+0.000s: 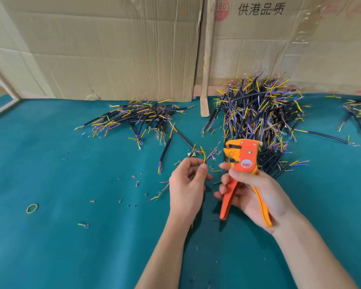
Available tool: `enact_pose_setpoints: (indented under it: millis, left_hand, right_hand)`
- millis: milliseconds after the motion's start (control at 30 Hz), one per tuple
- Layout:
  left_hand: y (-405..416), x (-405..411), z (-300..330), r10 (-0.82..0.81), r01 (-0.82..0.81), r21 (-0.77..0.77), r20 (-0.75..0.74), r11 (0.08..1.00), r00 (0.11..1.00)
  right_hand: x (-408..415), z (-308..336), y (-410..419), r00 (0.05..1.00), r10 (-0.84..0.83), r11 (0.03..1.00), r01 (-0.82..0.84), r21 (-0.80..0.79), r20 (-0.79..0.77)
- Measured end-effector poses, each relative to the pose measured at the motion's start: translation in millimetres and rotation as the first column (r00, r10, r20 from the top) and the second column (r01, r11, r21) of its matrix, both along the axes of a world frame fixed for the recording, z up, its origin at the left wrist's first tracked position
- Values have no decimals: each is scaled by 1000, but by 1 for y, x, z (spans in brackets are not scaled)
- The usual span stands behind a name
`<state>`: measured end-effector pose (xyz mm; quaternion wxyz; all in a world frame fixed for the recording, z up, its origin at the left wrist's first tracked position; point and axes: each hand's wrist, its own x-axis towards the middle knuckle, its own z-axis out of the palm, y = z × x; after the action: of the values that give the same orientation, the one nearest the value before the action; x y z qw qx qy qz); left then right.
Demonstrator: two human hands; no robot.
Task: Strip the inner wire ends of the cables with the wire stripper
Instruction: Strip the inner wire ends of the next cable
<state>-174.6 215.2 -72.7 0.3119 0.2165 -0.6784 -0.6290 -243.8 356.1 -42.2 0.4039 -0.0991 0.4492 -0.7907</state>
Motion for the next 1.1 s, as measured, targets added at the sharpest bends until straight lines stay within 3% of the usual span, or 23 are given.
enact_pose_setpoints:
  millis: [133,267,333,400,467,567,600,667,733,767,900,967,1100]
  left_hand:
    - [1,-2,0,32,-33,33,6,999,999]
    - [3,-10,7,39,-43,71,61,997,997]
    - [5,-23,22,-82,77,98,52,992,995]
    - [4,-40,39,-303,299,91,36,950,952]
    - [-3,-53,55,-388,387,38,68,921,919]
    - [-35,-54,63,-110,204,-313,293,928,950]
    - [-49,-49,61,18,163,-416,397,895,918]
    - [-74,-32,51,172,223,-510,616,831,769]
    - [-85,-17,41,206,338,-520,732,785,649]
    - [-86,-13,37,196,366,-520,742,772,641]
    - [-81,-9,34,195,416,-575,720,704,666]
    - [-78,-6,39,207,365,-611,666,703,717]
    - [-58,5,50,87,203,-547,458,812,885]
  right_hand:
    - [-8,1,4,990,-131,988,134,-72,46]
    - [-8,3,9,992,-98,985,109,-134,85]
    - [-7,4,9,994,-70,981,83,-176,79]
    - [-7,6,10,995,-55,971,72,-230,80]
    - [-8,8,12,996,-59,961,76,-265,74]
    - [-9,9,12,992,-95,960,112,-257,77]
    - [-9,8,12,991,-103,961,121,-248,87]
    - [-8,7,9,990,-98,965,120,-231,105]
    - [-6,7,7,990,-85,974,106,-202,110]
    - [-4,7,6,992,-74,979,92,-184,106]
    - [0,6,0,996,-41,993,49,-108,81]
    - [2,5,-1,997,-27,997,32,-74,72]
    - [3,4,-1,999,8,999,-7,-44,44]
